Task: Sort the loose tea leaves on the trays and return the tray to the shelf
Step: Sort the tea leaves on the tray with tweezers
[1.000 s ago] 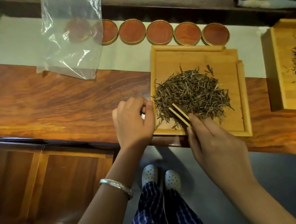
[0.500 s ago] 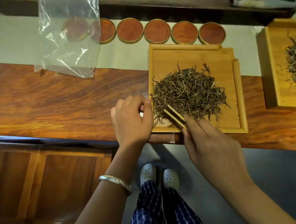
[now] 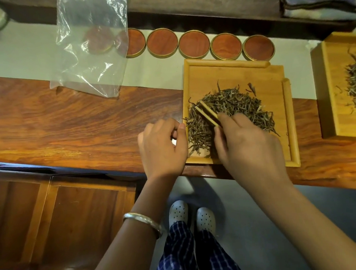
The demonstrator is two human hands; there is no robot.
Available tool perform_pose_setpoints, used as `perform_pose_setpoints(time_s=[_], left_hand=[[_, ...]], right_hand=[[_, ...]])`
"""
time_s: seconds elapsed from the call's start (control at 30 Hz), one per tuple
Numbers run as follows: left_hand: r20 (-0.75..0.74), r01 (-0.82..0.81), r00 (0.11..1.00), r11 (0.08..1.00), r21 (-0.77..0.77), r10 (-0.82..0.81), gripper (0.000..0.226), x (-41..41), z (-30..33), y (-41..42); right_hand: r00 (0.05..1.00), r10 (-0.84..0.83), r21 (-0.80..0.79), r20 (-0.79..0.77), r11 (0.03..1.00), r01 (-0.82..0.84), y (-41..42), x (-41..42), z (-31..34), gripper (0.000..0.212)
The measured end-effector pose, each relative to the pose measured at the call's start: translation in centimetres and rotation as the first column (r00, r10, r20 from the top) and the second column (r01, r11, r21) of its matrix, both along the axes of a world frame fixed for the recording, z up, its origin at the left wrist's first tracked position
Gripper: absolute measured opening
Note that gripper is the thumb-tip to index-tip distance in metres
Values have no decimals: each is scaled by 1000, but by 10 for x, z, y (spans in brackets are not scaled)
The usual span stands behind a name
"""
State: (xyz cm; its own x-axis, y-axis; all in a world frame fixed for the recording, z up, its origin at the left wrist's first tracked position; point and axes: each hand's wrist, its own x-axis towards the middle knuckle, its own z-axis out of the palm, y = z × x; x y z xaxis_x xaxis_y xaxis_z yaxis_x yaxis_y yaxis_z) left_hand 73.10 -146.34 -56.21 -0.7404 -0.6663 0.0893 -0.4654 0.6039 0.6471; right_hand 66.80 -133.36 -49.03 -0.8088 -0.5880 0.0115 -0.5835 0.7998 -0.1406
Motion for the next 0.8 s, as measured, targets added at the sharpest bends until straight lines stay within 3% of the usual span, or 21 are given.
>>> perform_pose_setpoints(time_s=[0.17, 0.43, 0.63, 0.8], left_hand=[[-7, -3, 1000, 1000, 4, 3, 24, 0, 0, 0], [-4, 1, 1000, 1000, 1, -1, 24, 0, 0, 0], [-2, 1, 1000, 1000, -5, -1, 24, 0, 0, 0], [2, 3, 1000, 1000, -17, -3, 25, 0, 0, 0]], right_hand=[[997, -70, -23, -39, 997, 69, -4, -24, 1, 25], [999, 35, 52, 37, 998, -37, -6, -6, -3, 25], [998, 55, -16, 15, 998, -55, 12, 10, 3, 27], [993, 108, 38, 57, 993, -110, 14, 23, 1, 30]])
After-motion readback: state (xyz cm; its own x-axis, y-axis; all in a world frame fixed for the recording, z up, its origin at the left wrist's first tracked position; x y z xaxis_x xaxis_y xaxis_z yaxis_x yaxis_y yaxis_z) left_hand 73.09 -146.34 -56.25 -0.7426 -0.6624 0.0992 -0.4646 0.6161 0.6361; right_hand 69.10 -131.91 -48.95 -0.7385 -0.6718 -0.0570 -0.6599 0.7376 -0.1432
